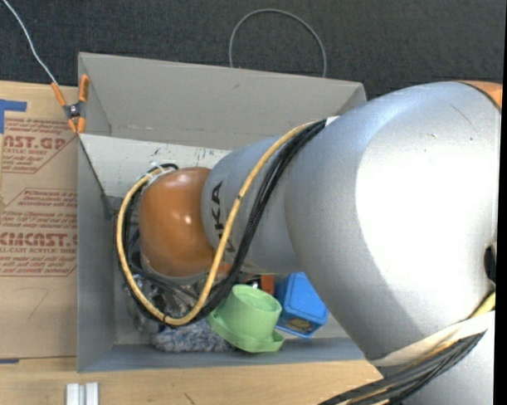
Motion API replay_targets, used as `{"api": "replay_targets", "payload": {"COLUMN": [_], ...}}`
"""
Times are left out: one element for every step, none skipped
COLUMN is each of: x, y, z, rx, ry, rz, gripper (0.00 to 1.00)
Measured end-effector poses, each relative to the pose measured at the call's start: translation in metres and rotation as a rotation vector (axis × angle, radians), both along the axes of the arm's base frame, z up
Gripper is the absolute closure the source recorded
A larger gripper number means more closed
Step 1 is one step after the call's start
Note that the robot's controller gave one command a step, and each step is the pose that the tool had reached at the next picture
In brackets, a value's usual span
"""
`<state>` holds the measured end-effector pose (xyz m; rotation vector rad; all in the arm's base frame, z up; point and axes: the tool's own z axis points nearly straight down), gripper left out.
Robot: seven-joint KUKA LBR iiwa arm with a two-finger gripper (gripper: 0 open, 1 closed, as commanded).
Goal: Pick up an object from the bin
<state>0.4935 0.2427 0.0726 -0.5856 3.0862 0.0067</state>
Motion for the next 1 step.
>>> {"api": "replay_targets", "payload": {"x": [0.0], "y": [0.0], "z": [0.0], "rx": [0.0], "ry": [0.0], "rz": [0.0], "gripper": [1.0]}}
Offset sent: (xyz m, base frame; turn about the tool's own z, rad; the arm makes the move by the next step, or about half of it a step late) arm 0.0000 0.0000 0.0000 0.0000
